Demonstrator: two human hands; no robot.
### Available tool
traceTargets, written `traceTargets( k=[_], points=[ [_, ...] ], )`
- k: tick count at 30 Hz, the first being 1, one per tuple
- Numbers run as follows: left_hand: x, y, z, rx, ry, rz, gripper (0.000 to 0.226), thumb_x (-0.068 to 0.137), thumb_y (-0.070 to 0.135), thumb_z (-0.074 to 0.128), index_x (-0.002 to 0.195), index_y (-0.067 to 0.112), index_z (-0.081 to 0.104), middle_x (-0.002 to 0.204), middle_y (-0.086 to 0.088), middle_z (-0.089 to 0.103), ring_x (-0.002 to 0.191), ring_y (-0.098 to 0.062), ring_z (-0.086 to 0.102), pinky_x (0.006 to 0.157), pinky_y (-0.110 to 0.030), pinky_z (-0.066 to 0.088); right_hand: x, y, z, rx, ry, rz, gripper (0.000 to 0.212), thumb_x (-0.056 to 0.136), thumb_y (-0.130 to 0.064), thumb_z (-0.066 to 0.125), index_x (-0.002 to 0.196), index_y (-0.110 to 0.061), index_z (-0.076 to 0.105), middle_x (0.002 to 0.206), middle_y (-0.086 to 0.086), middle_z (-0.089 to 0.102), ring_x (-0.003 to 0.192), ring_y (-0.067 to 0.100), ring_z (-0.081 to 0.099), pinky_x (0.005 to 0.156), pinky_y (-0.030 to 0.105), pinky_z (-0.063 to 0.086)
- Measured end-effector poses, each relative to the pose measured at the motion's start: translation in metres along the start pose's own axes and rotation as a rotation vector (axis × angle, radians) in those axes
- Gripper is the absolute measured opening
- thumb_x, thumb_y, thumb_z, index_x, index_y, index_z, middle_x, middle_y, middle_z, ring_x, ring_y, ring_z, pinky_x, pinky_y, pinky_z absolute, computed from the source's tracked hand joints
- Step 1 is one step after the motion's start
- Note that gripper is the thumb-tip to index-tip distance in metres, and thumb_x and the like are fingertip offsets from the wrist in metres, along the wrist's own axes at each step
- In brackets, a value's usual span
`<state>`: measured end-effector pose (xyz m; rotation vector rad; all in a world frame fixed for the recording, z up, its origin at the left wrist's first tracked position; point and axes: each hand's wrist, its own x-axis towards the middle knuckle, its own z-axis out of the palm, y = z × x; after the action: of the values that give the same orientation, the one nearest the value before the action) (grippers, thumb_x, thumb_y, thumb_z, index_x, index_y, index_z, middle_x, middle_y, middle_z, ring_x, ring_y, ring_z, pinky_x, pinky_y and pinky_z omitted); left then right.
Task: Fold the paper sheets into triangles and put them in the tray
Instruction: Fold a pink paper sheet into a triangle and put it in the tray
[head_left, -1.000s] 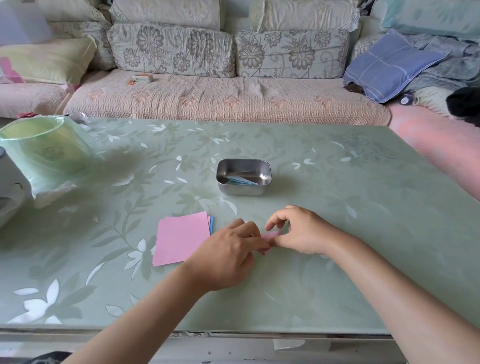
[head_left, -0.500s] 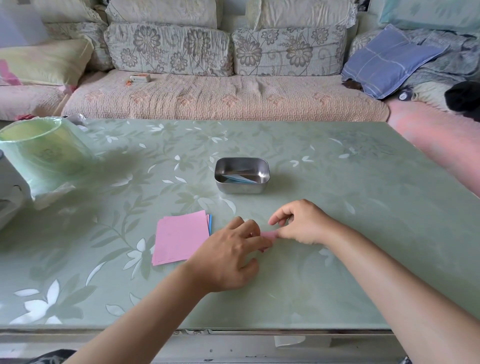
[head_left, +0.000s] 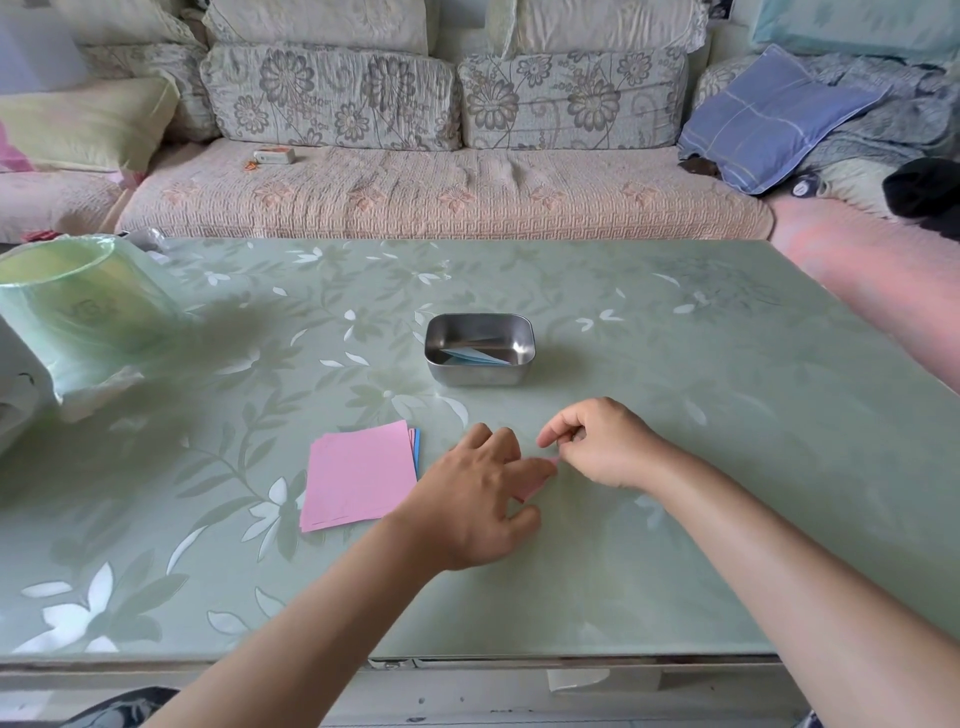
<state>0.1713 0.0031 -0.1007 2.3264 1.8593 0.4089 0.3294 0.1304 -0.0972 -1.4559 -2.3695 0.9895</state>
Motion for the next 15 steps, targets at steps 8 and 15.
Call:
traceTargets(
  k=[8, 15],
  points=[
    [-0.004, -0.004, -0.004, -0.114, -0.006, 0.002, 0.037, 0.087, 0.035, 0.053, 0.123, 0.036, 0.062, 0.104, 0.008, 0.048, 0.096, -0.018, 0.041, 0.091, -0.027, 0.038, -0.004, -0.003, 0.003, 0.021, 0.026, -0.005, 0.018, 0.078, -0.023, 0.079, 0.074, -0.038, 0.069, 0.078, -0.013, 0.063, 0.063, 0.005, 0.058, 0.053, 0.017, 0.044],
    [-0.018, -0.005, -0.007, -0.199, -0.013, 0.003, 0.031, 0.088, 0.028, 0.058, 0.118, 0.03, 0.065, 0.113, 0.008, 0.047, 0.108, -0.013, 0.041, 0.097, -0.022, 0.035, -0.006, -0.005, 0.004, 0.007, 0.021, -0.007, 0.021, 0.082, -0.017, 0.073, 0.076, -0.037, 0.069, 0.078, -0.013, 0.064, 0.065, 0.007, 0.059, 0.057, 0.017, 0.046]
  ],
)
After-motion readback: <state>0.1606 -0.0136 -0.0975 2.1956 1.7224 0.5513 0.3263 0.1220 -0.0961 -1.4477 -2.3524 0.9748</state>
